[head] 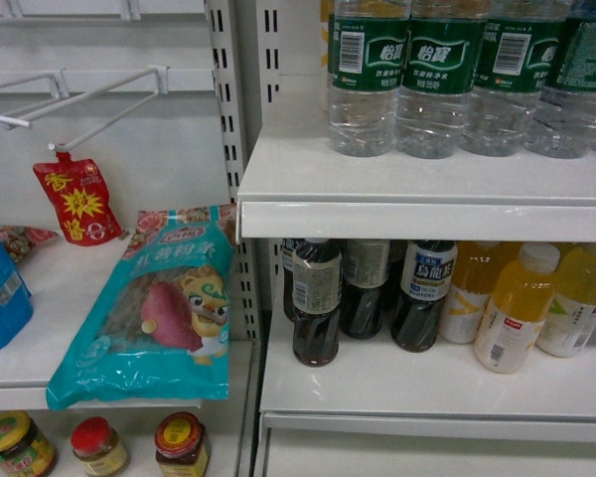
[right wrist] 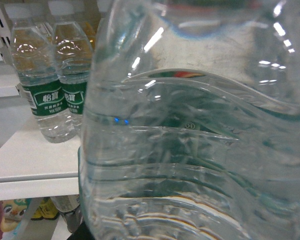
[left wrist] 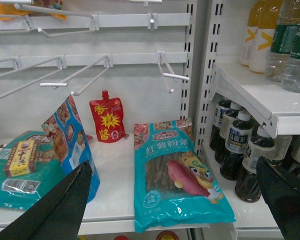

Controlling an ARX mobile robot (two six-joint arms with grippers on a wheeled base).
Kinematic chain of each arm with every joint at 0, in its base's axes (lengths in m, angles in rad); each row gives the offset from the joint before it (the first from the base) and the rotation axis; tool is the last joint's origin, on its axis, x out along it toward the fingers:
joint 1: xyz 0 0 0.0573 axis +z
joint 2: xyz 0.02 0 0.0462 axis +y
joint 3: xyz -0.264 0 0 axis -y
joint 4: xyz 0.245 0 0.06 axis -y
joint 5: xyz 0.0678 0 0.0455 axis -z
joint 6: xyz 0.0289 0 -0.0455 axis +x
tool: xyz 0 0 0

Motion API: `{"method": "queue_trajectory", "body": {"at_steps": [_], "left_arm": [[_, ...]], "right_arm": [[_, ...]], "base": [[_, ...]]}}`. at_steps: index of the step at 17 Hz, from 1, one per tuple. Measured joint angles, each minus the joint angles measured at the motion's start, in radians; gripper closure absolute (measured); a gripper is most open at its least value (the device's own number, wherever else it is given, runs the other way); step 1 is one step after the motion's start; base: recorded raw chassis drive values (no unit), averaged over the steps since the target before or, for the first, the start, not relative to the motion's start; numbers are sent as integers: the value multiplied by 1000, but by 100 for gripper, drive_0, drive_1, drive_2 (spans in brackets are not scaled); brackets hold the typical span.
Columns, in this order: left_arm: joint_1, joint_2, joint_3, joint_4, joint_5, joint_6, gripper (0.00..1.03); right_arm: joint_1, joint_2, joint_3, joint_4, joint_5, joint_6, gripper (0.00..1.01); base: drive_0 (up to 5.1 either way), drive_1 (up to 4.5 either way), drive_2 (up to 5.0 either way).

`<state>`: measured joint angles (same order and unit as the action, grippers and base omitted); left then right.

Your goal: Move water from second to third shelf

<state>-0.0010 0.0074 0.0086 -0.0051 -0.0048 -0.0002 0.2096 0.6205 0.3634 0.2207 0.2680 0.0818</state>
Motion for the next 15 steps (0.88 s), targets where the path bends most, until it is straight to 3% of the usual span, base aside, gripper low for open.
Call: {"method": "queue_trajectory", "body": {"at_steps": [12, 13, 14, 15], "left_arm": [[0, 0, 0, 2, 3, 0, 5], [0, 0, 0, 2, 3, 0, 5], [0, 0, 0, 2, 4, 0, 5], [0, 0, 0, 2, 4, 0, 5]], "right_arm": [[-1, 0, 0, -4, 16, 0, 59], [-23, 10, -19, 72, -42, -6, 59], [-48, 40, -28, 168, -144, -8, 59], [-48, 73, -15, 217, -195, -16, 59]], "base": [[0, 0, 0], [0, 0, 0], [0, 0, 0], [0, 0, 0]]}}
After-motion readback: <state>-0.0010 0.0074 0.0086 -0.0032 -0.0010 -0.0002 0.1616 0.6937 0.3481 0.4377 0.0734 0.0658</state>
